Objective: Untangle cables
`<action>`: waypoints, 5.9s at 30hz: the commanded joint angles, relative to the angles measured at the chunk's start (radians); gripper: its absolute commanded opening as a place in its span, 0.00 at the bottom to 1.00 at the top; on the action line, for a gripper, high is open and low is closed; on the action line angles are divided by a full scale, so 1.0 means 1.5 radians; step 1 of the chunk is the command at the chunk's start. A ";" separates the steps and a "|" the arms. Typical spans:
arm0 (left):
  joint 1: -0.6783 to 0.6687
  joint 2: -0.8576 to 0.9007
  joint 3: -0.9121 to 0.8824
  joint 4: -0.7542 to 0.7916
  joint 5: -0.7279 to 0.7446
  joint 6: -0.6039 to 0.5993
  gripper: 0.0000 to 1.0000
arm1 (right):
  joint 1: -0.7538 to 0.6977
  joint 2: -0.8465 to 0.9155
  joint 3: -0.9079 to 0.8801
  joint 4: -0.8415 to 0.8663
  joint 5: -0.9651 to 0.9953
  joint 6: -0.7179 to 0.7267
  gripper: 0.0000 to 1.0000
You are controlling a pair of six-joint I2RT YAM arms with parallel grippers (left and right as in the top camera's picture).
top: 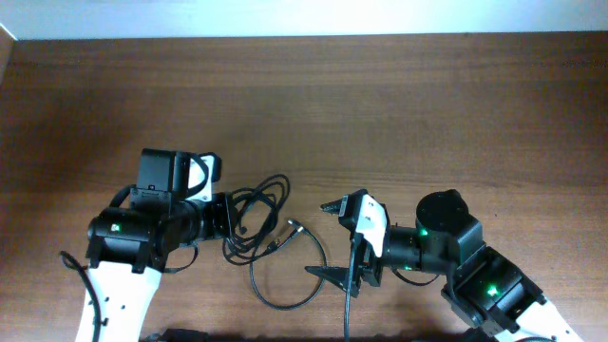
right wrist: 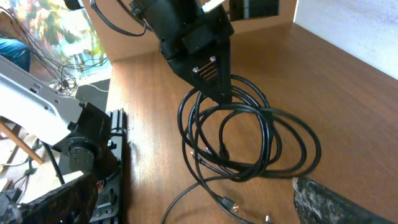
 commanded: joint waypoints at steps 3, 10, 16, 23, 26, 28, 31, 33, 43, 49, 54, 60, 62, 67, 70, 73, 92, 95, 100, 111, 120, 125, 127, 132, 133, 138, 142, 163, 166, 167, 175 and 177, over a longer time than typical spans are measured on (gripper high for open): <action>0.001 -0.001 0.002 0.000 0.343 0.362 0.00 | 0.003 0.061 0.004 -0.001 0.004 -0.084 0.99; 0.002 -0.001 0.002 -0.054 0.348 0.424 0.00 | 0.003 0.075 0.004 0.001 0.106 -0.149 0.52; 0.002 -0.001 0.002 -0.051 0.357 0.424 0.00 | 0.003 0.075 0.004 0.000 0.086 -0.149 0.48; 0.002 -0.001 0.002 0.001 0.382 0.346 0.00 | 0.003 0.075 0.004 -0.003 -0.008 -0.141 0.44; 0.002 -0.001 0.002 0.001 0.383 0.323 0.00 | 0.003 0.077 0.004 -0.003 -0.008 -0.140 0.04; 0.002 -0.001 0.002 0.004 0.383 0.308 0.00 | 0.003 0.084 0.004 -0.003 -0.008 -0.116 0.04; 0.002 -0.001 0.002 0.025 0.383 0.273 0.00 | 0.003 0.098 0.004 -0.003 -0.016 -0.103 0.10; 0.002 -0.001 0.002 0.031 0.383 0.273 0.00 | 0.003 0.098 0.004 -0.003 -0.016 -0.104 0.17; 0.010 -0.001 0.002 0.159 0.382 0.113 0.00 | 0.003 0.099 0.004 -0.198 -0.015 -0.104 0.04; 0.123 -0.001 0.002 0.181 0.383 -0.039 0.00 | 0.003 0.099 0.004 -0.209 -0.048 -0.104 0.04; 0.145 -0.001 0.002 0.174 0.383 -0.038 0.00 | 0.003 0.100 0.004 -0.212 -0.048 -0.104 0.05; 0.128 -0.001 0.002 0.138 0.435 0.071 0.00 | 0.003 0.099 0.004 -0.160 -0.019 -0.104 0.99; 0.128 -0.001 0.002 0.100 0.435 0.113 0.00 | 0.003 0.099 0.004 -0.129 0.005 -0.104 0.99; 0.128 -0.001 0.002 0.045 0.467 0.160 0.00 | 0.003 0.107 0.004 -0.100 0.096 -0.104 0.99; 0.128 -0.001 0.002 0.045 0.520 0.190 0.00 | 0.003 0.149 0.004 -0.099 0.080 -0.104 0.99; 0.128 -0.001 0.002 0.045 0.522 0.189 0.00 | 0.003 0.174 0.004 -0.089 0.007 -0.104 0.99; 0.128 -0.001 0.002 -0.028 0.106 0.065 0.00 | 0.003 0.107 0.006 0.075 -0.036 -0.038 0.04; 0.128 -0.001 0.002 -0.030 0.048 -0.027 0.00 | 0.003 0.057 0.006 0.076 -0.035 -0.038 0.04; 0.128 -0.001 0.002 -0.050 0.039 -0.041 0.00 | 0.002 -0.029 0.006 0.120 0.094 0.058 0.04; 0.128 -0.001 0.002 -0.065 0.038 -0.035 0.00 | 0.002 -0.063 0.005 0.055 0.500 0.381 0.04; 0.128 -0.001 0.002 -0.070 0.040 -0.036 0.00 | 0.002 -0.062 0.005 -0.167 0.624 0.684 0.04; 0.128 -0.001 0.002 -0.065 0.040 -0.036 0.00 | 0.002 -0.055 0.005 -0.299 0.607 0.855 0.04; 0.128 -0.001 0.002 -0.062 0.040 -0.036 0.00 | 0.002 -0.030 0.005 -0.314 0.561 0.972 0.04; 0.128 -0.001 0.002 -0.064 0.040 -0.036 0.00 | 0.002 0.023 0.003 -0.349 0.524 1.186 0.04; 0.128 -0.001 0.002 -0.062 0.040 -0.036 0.00 | 0.002 0.023 0.003 -0.342 0.503 1.217 0.04; 0.128 -0.001 0.002 -0.053 0.040 -0.036 0.00 | 0.003 0.023 0.004 -0.298 0.459 1.052 0.72; 0.128 -0.001 0.002 -0.053 0.040 -0.035 0.00 | 0.003 0.022 0.004 -0.272 0.456 0.827 1.00; 0.128 -0.001 0.002 -0.059 0.537 0.563 0.00 | 0.003 0.146 0.004 -0.196 0.022 -0.060 0.90; 0.129 -0.001 0.002 -0.052 0.537 0.563 0.00 | 0.003 0.146 0.004 -0.197 0.022 -0.075 0.09; 0.129 -0.001 0.002 -0.051 0.537 0.560 0.00 | 0.003 0.146 0.004 -0.197 0.022 -0.074 0.04; 0.129 -0.001 0.002 -0.033 0.366 0.432 0.00 | 0.002 0.094 0.050 -0.194 0.005 0.024 0.04; 0.129 -0.001 0.002 -0.016 0.172 0.252 0.00 | 0.002 0.040 0.093 -0.193 0.015 0.024 0.04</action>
